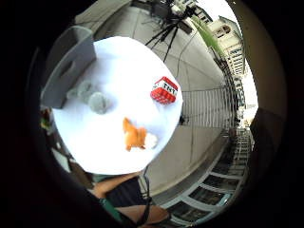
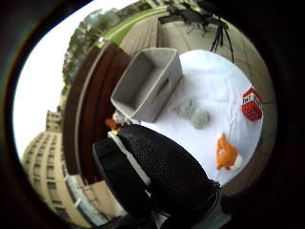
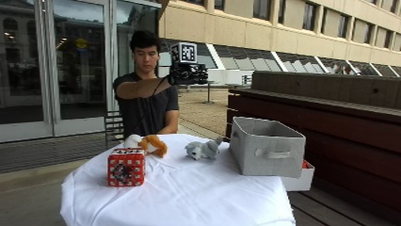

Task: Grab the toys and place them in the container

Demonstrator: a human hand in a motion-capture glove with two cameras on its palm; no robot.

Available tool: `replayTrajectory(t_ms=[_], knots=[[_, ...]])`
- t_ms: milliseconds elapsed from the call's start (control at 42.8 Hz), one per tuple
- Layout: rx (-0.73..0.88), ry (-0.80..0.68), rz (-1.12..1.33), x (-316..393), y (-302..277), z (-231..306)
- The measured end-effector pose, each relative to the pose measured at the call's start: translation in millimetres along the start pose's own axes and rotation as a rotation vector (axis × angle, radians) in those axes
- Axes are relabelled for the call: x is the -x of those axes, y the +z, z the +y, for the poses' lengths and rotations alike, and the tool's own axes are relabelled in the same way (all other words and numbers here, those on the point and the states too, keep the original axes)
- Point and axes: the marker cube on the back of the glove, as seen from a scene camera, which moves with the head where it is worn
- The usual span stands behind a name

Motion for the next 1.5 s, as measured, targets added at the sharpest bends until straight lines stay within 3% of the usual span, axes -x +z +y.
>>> replayTrajectory(t_ms=[584, 701, 795, 912, 1052, 1379, 1496], knots=[[0.031, 0.019, 0.014, -18.3, 7.8, 4.5], [0.122, 0.210, 0.030, -26.0, 6.4, 28.2], [0.094, 0.044, 0.023, -58.0, 17.8, 42.0], [0.071, 0.039, 0.040, -82.1, 31.7, 67.4], [0.046, 0.080, 0.060, -106.1, 61.3, 97.8], [0.168, 0.075, 0.030, -150.6, 180.1, 139.0], [0.108, 0.201, 0.043, -159.3, 234.2, 151.3]])
